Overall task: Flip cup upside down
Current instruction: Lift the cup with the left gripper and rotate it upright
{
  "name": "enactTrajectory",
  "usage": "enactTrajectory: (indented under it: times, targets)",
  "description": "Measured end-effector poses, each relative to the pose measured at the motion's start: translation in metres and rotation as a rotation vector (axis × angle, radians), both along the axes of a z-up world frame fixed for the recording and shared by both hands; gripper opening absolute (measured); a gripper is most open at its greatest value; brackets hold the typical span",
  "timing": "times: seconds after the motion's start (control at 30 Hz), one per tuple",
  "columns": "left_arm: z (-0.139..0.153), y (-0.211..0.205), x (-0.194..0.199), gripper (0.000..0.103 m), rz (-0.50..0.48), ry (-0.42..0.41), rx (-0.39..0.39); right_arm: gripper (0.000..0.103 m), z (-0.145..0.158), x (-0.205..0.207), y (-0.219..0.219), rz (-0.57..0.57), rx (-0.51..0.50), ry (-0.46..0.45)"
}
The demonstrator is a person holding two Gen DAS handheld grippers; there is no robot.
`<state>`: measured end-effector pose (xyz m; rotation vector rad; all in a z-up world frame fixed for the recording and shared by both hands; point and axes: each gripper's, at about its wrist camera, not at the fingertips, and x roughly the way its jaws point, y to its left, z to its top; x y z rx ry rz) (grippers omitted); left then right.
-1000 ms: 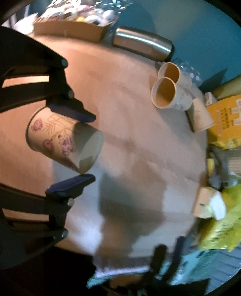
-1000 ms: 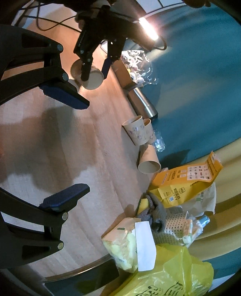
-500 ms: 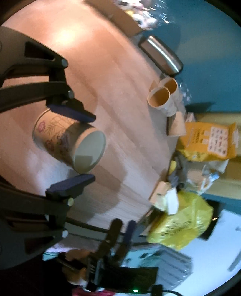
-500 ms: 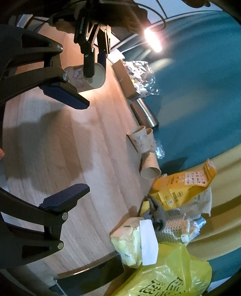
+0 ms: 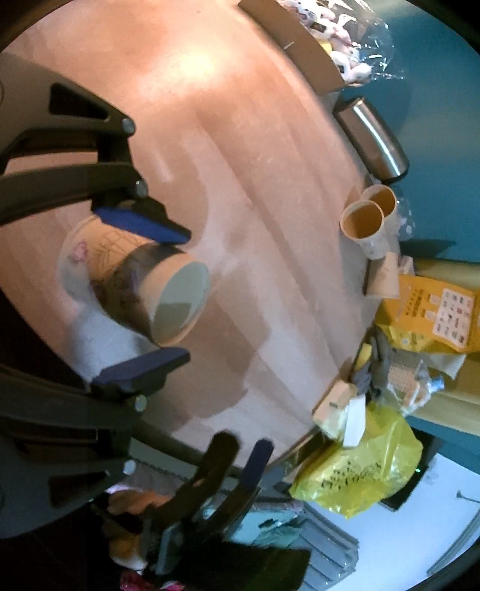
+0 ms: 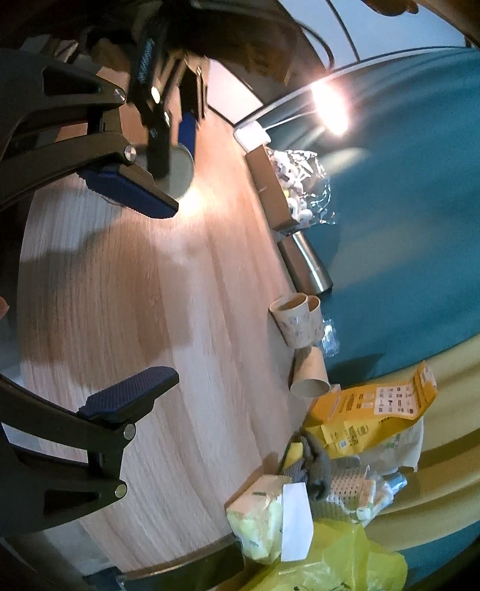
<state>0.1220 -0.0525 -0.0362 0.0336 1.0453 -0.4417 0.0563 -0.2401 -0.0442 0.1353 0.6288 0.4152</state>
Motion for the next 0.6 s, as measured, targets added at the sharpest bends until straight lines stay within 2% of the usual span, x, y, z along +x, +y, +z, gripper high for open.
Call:
enactTrajectory:
  times: [0.13,0.23,0.27,0.33,0.53,0.57,0.6]
  targets:
    - [-0.019,0.001,0.028,0.059,0.006,0.067,0.004,0.085,-0.001,0.001,-0.003,-0.011,0.009,0.006]
    - [-0.042,0.006,0.047,0.059,0.029,0.168,-0.041,0.085,-0.003,0.004,-0.008,-0.021,0.013,0.022]
    - [-0.048,0.008,0.052,0.059,0.049,0.181,-0.03,0.085,-0.004,0.007,-0.01,-0.024,0.015,0.029]
    - [-0.05,0.007,0.053,0.059,0.047,0.175,-0.012,0.085,-0.006,0.009,-0.013,-0.031,0.015,0.04]
    - [-0.048,0.004,0.05,0.06,0.04,0.179,-0.019,0.085,-0.01,0.017,-0.015,-0.041,0.02,0.06]
    - [-0.046,0.004,0.05,0.061,0.04,0.174,-0.017,0.085,-0.011,0.019,-0.014,-0.038,0.019,0.067]
    - [-0.044,0.004,0.049,0.068,0.042,0.17,-0.022,0.085,-0.011,0.02,-0.011,-0.035,0.016,0.073]
